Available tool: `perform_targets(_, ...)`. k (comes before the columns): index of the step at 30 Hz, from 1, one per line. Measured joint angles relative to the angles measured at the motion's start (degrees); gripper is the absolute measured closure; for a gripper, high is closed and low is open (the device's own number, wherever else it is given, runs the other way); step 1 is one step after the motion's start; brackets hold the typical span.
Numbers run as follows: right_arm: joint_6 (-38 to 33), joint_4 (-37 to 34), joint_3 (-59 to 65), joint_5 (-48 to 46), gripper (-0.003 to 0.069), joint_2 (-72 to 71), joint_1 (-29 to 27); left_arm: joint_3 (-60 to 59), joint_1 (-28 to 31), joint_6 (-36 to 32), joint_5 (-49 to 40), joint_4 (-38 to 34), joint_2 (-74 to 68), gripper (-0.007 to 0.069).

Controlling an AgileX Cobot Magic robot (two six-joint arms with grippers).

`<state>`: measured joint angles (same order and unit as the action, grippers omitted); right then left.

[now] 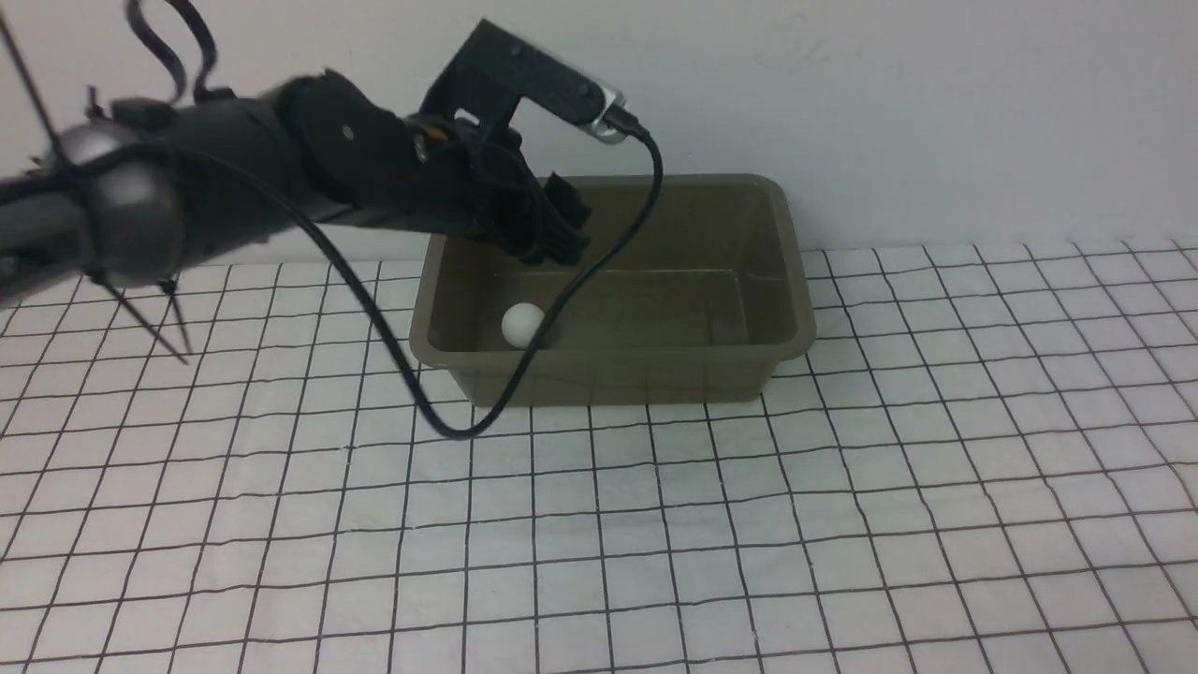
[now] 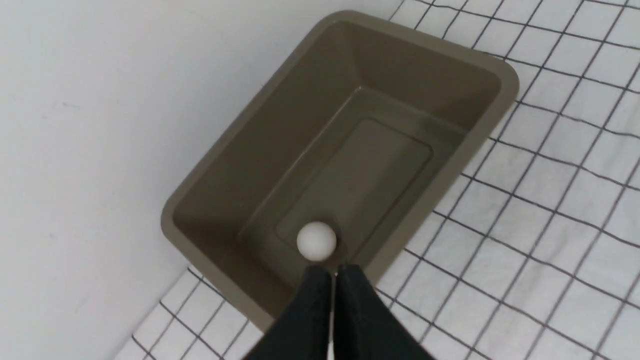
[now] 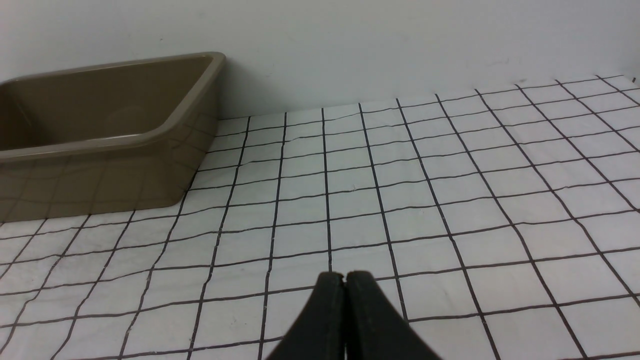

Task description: Put the table tennis balls into the box on the white checkered tablecloth.

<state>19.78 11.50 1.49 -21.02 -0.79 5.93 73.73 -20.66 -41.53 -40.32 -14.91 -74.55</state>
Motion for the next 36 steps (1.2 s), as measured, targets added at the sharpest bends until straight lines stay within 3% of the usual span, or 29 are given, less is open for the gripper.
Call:
perform_targets(5, 0.0, 0.0, 0.0, 0.0, 0.0673, 0.0, 0.0, -8.6, 0.0, 6.0, 0.7, 1.5, 7.9, 0.0629)
perform_targets(9, 0.0, 0.0, 0.0, 0.0, 0.0673, 0.0, 0.0, -19.8, 0.0, 10.0, 6.1, 2.1, 15.8, 0.0629)
perform_targets(21, 0.0, 0.0, 0.0, 0.0, 0.0673, 0.0, 0.0, -37.4, 0.0, 12.2, 7.8, 3.3, 28.1, 0.0629)
perform_targets(36, 0.0, 0.0, 0.0, 0.0, 0.0673, 0.0, 0.0, -41.1, 0.0, 14.3, -2.2, 2.2, 30.1, 0.0629)
